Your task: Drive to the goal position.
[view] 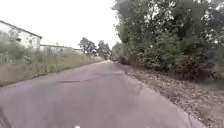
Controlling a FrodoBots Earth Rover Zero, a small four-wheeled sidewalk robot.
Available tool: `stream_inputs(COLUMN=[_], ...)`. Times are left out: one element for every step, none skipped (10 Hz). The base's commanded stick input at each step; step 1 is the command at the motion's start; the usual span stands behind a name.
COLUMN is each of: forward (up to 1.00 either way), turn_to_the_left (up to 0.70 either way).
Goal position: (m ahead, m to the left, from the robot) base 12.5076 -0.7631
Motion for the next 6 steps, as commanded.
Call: stream_inputs(forward=[1.00,1.00,1.00,1.00,1.00,1.00], turn_to_the_left=[-0.08,-0.09,-0.09,-0.09,-0.09,-0.09])
